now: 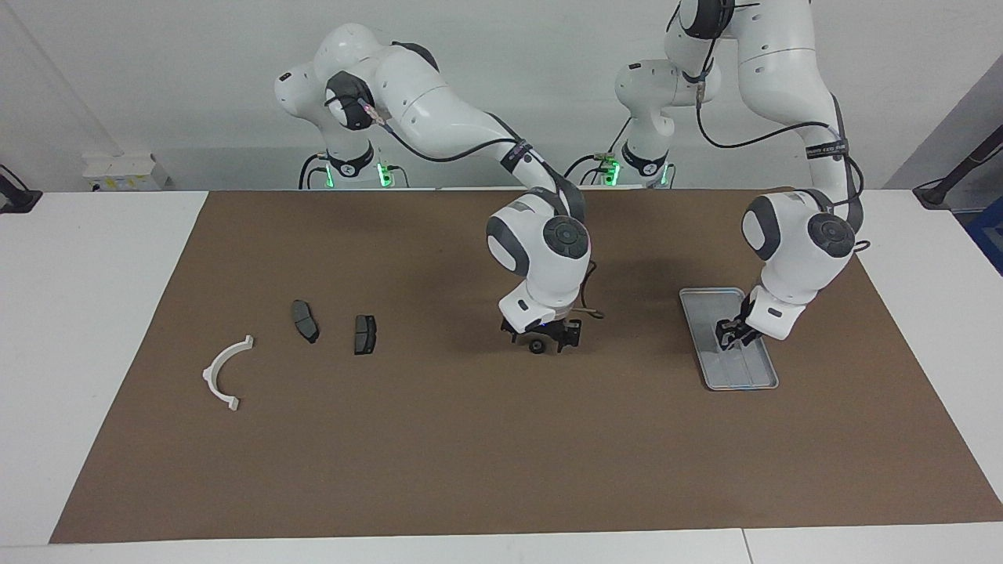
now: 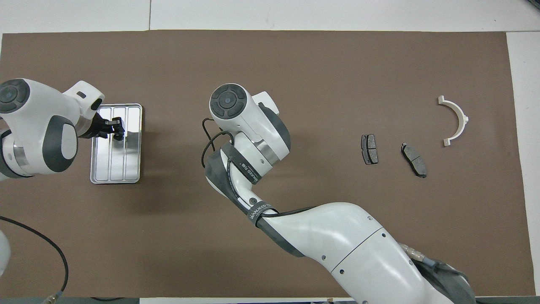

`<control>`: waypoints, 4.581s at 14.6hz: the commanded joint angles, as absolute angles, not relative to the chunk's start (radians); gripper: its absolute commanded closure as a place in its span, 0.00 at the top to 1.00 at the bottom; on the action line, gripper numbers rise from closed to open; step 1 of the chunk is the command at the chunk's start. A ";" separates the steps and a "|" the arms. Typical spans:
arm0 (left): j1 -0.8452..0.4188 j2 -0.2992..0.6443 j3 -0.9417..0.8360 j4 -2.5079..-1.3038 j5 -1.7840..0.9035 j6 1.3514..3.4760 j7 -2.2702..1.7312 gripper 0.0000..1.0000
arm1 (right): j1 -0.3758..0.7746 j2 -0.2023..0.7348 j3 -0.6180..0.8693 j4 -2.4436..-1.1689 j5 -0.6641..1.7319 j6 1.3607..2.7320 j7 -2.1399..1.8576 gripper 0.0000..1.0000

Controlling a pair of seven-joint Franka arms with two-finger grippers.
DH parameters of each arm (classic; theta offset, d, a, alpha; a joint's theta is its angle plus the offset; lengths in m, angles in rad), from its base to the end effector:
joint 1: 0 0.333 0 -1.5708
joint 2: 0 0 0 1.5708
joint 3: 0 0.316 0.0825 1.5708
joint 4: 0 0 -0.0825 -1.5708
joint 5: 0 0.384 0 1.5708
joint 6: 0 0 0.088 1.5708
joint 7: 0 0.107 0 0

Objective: Place bearing gear from tray to pile

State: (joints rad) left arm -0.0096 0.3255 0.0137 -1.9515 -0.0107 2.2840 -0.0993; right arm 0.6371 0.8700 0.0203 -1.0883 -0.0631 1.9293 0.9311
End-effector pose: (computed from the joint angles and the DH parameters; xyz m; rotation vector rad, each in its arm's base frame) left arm 0.6137 0.0019 0.3132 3.1328 0.1719 0.0108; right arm 0.6123 0.4609 0.2956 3.0651 -0.3971 0.0163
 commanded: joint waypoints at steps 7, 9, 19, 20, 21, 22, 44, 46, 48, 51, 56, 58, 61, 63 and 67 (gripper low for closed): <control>-0.009 0.299 0.009 -2.023 -0.002 2.349 -0.115 0.47 | 0.647 0.903 0.021 -1.060 -0.086 1.948 0.956 0.90; -0.009 0.301 0.009 -2.023 -0.002 2.356 -0.115 0.46 | 0.647 0.904 0.021 -1.060 -0.089 1.950 0.953 0.85; -0.012 0.301 0.009 -1.999 -0.002 2.298 -0.126 0.00 | 0.640 0.904 0.020 -1.060 -0.092 1.962 0.940 0.43; -0.012 0.298 0.009 -1.968 -0.002 2.255 -0.141 0.00 | 0.638 0.904 0.020 -1.060 -0.092 1.962 0.937 0.34; -0.012 0.284 0.009 -1.948 -0.002 2.206 -0.156 0.00 | 0.638 0.904 0.020 -1.060 -0.092 1.962 0.933 0.23; -0.012 0.269 0.009 -1.922 -0.002 2.147 -0.161 0.00 | 0.638 0.904 0.020 -1.060 -0.092 1.962 0.930 0.12; -0.525 0.505 -0.008 -1.626 -0.018 2.210 -1.068 0.00 | 0.184 0.830 0.069 -0.977 -0.078 1.862 0.211 0.00; -0.551 0.546 -0.006 -1.623 -0.021 2.214 -1.071 0.00 | 0.146 0.836 0.069 -0.980 -0.078 1.876 0.148 0.00; -0.552 0.558 -0.006 -1.618 -0.021 2.220 -1.077 0.00 | 0.109 0.841 0.069 -0.986 -0.078 1.876 0.076 0.00; -0.552 0.560 -0.006 -1.628 -0.015 2.262 -1.103 0.00 | 0.081 0.854 0.069 -0.997 -0.081 1.913 0.026 0.00; -0.552 0.568 -0.006 -1.629 -0.008 2.266 -1.111 0.50 | 0.032 0.897 0.067 -1.042 -0.087 2.051 -0.032 0.00; -0.552 0.566 -0.006 -1.632 -0.008 2.250 -1.111 1.00 | 0.029 0.907 0.066 -1.042 -0.087 2.052 -0.029 0.00; -0.534 0.502 0.023 -1.632 0.001 2.176 -1.101 1.00 | 0.029 0.908 0.066 -1.043 -0.086 2.051 -0.029 0.00; -0.488 0.415 0.040 -1.632 0.003 2.062 -1.068 1.00 | 0.029 0.910 0.067 -1.045 -0.083 2.051 -0.028 0.00; -0.309 0.181 0.037 -1.680 -0.002 1.821 -0.722 1.00 | 0.025 0.916 0.067 -1.055 -0.075 2.060 -0.026 0.00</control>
